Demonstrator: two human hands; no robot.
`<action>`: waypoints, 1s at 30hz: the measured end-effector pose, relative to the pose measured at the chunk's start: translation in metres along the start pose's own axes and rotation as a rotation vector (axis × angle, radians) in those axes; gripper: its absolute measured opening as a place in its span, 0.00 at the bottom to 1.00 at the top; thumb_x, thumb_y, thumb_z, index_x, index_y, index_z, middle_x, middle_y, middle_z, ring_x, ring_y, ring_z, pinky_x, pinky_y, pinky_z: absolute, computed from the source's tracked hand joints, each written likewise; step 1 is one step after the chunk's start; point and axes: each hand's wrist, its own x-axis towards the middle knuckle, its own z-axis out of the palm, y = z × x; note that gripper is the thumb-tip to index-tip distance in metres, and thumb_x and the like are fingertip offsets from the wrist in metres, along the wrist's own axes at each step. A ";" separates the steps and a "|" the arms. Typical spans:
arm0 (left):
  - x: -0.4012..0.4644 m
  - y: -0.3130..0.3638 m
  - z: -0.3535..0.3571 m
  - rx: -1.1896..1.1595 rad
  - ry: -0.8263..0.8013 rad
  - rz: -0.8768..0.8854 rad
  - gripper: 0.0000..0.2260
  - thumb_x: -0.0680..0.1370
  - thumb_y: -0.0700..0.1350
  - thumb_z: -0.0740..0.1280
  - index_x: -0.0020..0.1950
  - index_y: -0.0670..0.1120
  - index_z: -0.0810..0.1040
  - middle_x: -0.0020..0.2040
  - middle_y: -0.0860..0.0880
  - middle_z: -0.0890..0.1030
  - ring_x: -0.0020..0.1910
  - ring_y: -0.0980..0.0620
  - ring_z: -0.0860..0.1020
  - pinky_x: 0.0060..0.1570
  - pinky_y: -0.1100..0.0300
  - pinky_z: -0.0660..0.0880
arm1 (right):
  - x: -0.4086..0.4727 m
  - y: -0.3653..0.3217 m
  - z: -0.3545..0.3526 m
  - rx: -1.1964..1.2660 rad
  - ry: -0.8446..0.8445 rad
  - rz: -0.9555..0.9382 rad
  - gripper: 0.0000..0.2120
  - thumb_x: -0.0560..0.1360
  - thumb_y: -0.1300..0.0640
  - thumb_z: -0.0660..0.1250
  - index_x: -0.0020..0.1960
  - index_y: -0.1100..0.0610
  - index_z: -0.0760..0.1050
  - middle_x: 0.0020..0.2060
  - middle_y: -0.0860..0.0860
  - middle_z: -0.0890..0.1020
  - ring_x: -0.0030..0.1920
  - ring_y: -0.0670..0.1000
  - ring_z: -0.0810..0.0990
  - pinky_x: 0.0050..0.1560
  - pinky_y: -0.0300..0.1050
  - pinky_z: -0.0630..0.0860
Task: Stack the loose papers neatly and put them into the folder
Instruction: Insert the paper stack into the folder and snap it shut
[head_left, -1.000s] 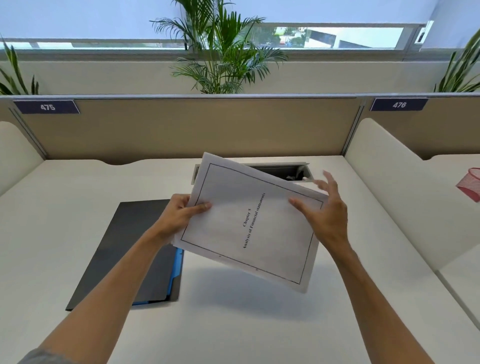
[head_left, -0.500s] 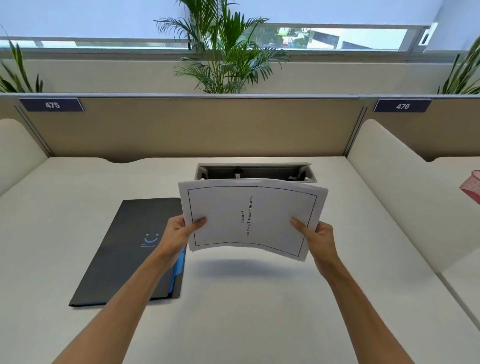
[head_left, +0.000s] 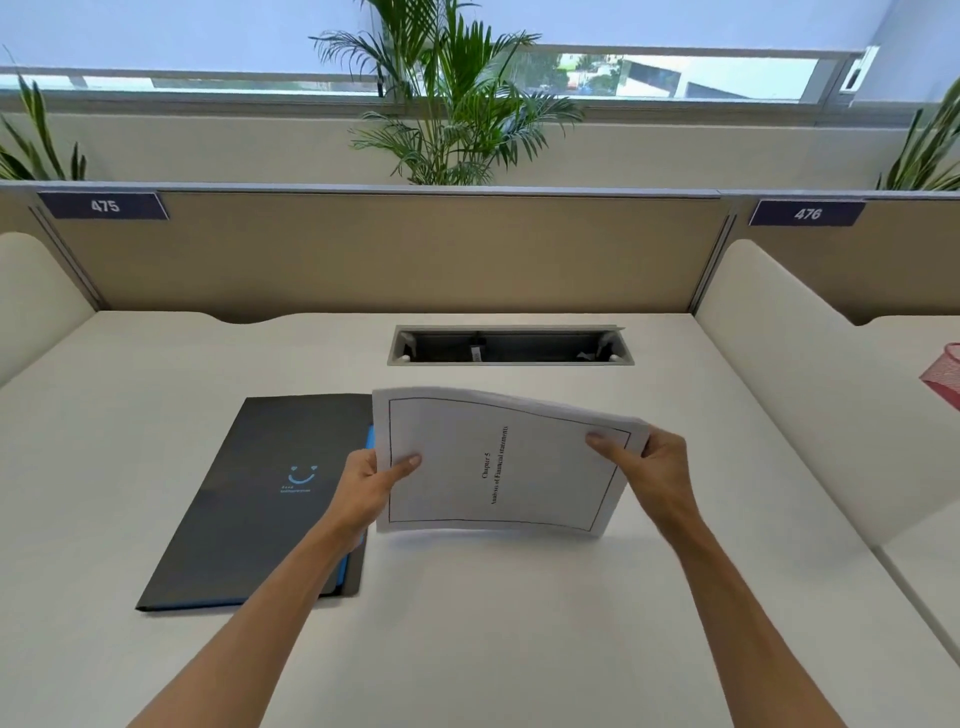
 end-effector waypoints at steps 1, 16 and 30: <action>0.001 0.006 0.000 0.025 0.003 0.027 0.05 0.76 0.40 0.69 0.49 0.48 0.84 0.45 0.55 0.87 0.47 0.56 0.84 0.42 0.67 0.79 | 0.005 -0.008 -0.003 -0.074 0.015 -0.066 0.09 0.69 0.57 0.77 0.48 0.55 0.84 0.39 0.47 0.87 0.39 0.43 0.83 0.38 0.34 0.78; 0.021 0.084 0.019 0.355 -0.144 0.230 0.05 0.77 0.42 0.68 0.52 0.44 0.82 0.48 0.47 0.83 0.44 0.53 0.81 0.44 0.60 0.76 | 0.034 -0.058 0.007 -0.448 -0.408 -0.196 0.05 0.76 0.55 0.69 0.46 0.54 0.83 0.40 0.52 0.86 0.42 0.53 0.85 0.46 0.58 0.82; -0.003 0.036 0.048 -0.068 0.197 0.028 0.19 0.80 0.46 0.64 0.71 0.52 0.67 0.62 0.46 0.78 0.59 0.48 0.78 0.60 0.51 0.75 | 0.024 -0.018 0.003 0.247 -0.107 0.230 0.08 0.74 0.60 0.71 0.52 0.61 0.84 0.46 0.58 0.87 0.43 0.57 0.85 0.46 0.51 0.83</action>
